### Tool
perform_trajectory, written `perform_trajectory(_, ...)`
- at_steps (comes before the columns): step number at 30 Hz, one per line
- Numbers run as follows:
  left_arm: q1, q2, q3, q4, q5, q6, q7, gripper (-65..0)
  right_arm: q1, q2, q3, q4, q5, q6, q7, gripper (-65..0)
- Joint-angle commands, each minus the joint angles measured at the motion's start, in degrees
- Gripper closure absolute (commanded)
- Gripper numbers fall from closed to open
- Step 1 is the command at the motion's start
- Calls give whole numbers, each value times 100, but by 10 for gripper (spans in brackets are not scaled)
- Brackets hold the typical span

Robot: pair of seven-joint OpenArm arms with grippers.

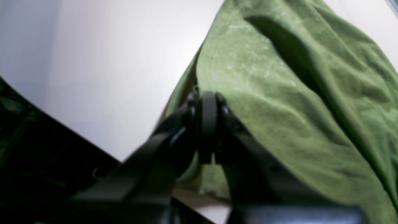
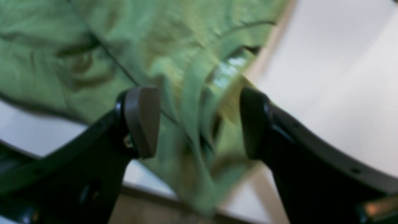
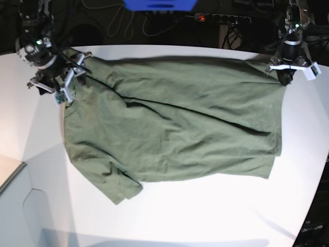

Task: Layout the t-shirt on the table in an organized manner, then fold the t-shirt properly
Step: 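Adjust the right gripper's grip on the collar and pull taut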

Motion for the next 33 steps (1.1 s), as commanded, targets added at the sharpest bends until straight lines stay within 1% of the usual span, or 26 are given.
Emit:
perform_trajectory(1,-9,-46,-36,63,2,-12,-142,-2,117,74,39,-42,-23,-11,99,-403)
perform_trajectory(5,-70,-46,-45,55,2,-12,-142,-2,451,74,39,-535,-23,-11,99,-400)
perform_trajectory(6,-70,-46,-36,55,2,-12,-142,-2,530,74,39,-631,-23,-11,99,-391)
perform_trajectory(8,-70,-46,-36,55,2,-12,-142,-2,644,74,30,-798,-23,-11,99,-349)
perform_trajectory(10,-70,-46,-36,55,2,-12,-142,-2,741,74,30,-957,-23,-11,99,-287)
perform_trajectory(11,-70,-46,-36,55,2,-12,-142,-2,794,74,30,-1036,-23,-11,99,-244)
perform_trajectory(12,-70,-46,-36,55,2,-12,-142,-2,838,74,30,-1106,-23,-11,99,-191)
perform_trajectory(15,-70,-46,-36,55,2,-12,-142,-2,1022,74,65,-1203,-23,-11,107,-7)
perform_trajectory(16,-70,-46,-36,55,2,-12,-142,-2,1102,74,74,-1220,-23,-11,107,0)
perform_trajectory(23,-70,-55,-62,55,2,-12,-142,-2,1910,127,83,-1282,-23,-11,107,0)
perform_trajectory(25,-70,-55,-62,55,2,-12,-142,-2,2227,127,83,-1449,-23,-11,107,0)
perform_trajectory(28,-70,-55,-45,55,2,-12,-142,-2,2763,153,39,-2029,-32,-20,99,-3)
perform_trajectory(30,-70,-55,-36,63,2,-12,-142,-2,3000,179,65,-2390,-32,-37,90,-70)
perform_trajectory(33,-70,-55,-27,63,2,-12,-142,-2,3053,373,83,-2574,-32,-37,90,-221)
